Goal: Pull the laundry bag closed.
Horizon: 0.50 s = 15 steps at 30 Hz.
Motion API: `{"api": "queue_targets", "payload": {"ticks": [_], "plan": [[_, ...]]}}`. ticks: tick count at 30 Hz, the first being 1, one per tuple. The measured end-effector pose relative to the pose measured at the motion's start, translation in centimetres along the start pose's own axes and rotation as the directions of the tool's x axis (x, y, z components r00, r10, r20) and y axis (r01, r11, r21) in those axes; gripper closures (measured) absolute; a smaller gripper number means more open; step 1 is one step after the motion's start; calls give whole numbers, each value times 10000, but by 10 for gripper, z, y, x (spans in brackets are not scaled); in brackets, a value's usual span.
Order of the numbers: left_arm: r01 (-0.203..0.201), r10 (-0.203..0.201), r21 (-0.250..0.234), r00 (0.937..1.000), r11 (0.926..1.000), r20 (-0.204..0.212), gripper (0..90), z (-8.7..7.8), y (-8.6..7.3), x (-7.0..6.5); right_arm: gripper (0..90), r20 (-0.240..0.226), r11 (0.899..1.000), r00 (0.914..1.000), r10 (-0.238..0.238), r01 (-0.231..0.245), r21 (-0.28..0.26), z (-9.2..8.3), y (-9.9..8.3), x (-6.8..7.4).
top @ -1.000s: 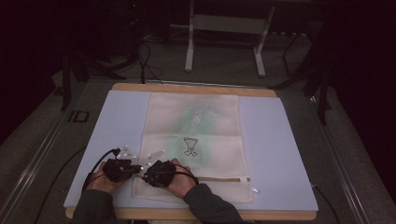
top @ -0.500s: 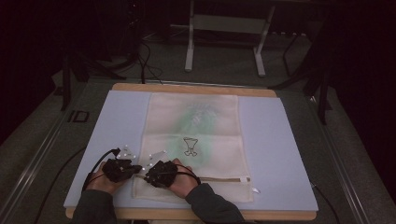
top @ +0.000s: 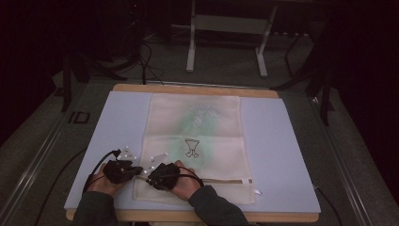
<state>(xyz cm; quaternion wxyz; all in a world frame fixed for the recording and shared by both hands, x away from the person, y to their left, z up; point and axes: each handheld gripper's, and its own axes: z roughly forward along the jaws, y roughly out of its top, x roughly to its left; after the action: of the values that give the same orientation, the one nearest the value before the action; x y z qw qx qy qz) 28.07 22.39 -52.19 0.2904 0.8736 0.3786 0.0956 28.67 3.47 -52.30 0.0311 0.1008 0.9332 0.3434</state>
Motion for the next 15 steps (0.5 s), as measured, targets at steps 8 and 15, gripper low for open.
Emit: {"api": "queue_targets", "payload": {"ticks": [8, 15], "plan": [[21, -21, 3, 10000, 10000, -7, 899, 0, 0, 0, 822, 67, 9999, 9999, -109, 109, 69, -1, 0, 2], [53, -53, 1, 10000, 10000, 5, 899, 0, 0, 0, 822, 50, 9999, 10000, -73, 72, 76, -3, -1, 2]]}}
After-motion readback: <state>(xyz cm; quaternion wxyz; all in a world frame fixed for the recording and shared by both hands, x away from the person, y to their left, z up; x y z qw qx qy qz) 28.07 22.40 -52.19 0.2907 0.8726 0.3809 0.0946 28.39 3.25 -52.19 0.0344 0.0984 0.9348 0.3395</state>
